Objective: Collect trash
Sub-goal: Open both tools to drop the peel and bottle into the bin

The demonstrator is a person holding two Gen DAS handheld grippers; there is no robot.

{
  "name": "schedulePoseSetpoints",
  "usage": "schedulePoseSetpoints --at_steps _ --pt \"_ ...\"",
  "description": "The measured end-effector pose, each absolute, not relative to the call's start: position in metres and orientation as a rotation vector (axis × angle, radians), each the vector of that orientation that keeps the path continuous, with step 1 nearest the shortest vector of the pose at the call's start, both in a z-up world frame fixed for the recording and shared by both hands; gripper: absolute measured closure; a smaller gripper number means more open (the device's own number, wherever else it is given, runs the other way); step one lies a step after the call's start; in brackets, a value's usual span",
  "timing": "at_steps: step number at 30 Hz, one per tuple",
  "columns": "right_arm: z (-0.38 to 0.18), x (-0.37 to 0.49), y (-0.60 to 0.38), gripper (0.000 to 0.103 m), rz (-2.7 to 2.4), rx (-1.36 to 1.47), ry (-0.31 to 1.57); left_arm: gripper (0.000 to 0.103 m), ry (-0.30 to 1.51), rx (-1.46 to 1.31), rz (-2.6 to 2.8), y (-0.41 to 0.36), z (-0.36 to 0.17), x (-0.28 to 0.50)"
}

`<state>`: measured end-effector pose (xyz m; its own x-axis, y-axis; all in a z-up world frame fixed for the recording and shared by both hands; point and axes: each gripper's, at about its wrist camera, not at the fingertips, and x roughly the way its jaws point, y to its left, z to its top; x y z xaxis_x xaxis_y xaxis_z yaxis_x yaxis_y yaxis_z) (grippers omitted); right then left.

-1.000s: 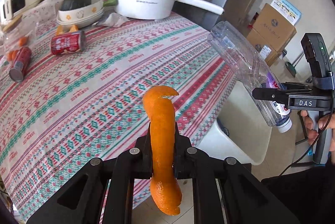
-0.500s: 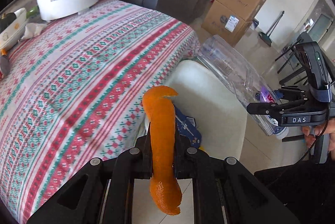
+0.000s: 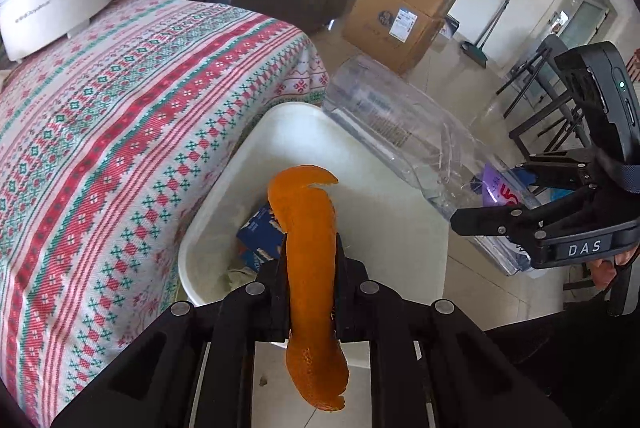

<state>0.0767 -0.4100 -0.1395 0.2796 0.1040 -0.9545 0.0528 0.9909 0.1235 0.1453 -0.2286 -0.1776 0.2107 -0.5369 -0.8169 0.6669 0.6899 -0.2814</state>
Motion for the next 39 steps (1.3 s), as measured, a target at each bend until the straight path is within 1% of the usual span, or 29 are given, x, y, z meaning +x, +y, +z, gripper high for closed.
schedulePoseSetpoints --at_steps 1,2,3,4,5,11,21,27,30,32,34,39 --pt "-0.141 0.077 -0.410 0.040 0.032 0.139 1.294 0.075 1.070 0.144 -0.828 -0.230 -0.177 0.146" --pt "-0.142 0.077 -0.410 0.040 0.029 0.135 1.299 0.061 1.061 0.148 -0.805 -0.230 -0.176 0.147" --pt "-0.144 0.077 -0.410 0.040 0.026 0.129 1.306 0.052 1.049 0.149 -0.786 -0.229 -0.173 0.147" --pt "-0.145 0.077 -0.409 0.040 0.025 0.121 1.313 0.038 1.035 0.149 -0.772 -0.227 -0.170 0.148" --pt "-0.145 0.077 -0.407 0.040 0.029 0.109 1.319 0.031 1.020 0.147 -0.760 -0.223 -0.166 0.148" --pt "-0.145 0.081 -0.401 0.040 0.045 0.077 1.333 0.026 0.990 0.159 -0.665 -0.182 -0.151 0.154" --pt "-0.173 0.089 -0.381 0.040 0.067 0.004 1.469 0.022 0.953 0.167 -0.514 -0.097 -0.129 0.153" --pt "-0.177 0.102 -0.373 0.039 0.067 0.007 1.498 0.021 0.945 0.125 -0.450 -0.047 -0.120 0.152" --pt "-0.174 0.109 -0.371 0.037 0.057 0.058 1.498 0.020 0.938 0.102 -0.419 -0.025 -0.115 0.151" --pt "-0.166 0.114 -0.367 0.030 0.054 0.077 1.477 0.019 0.933 0.089 -0.400 -0.011 -0.113 0.149" --pt "-0.157 0.119 -0.359 0.028 0.065 0.078 1.446 0.018 0.931 0.082 -0.381 0.003 -0.112 0.148" --pt "-0.138 0.128 -0.337 0.027 0.094 0.053 1.386 0.018 0.932 0.063 -0.329 0.036 -0.112 0.145"
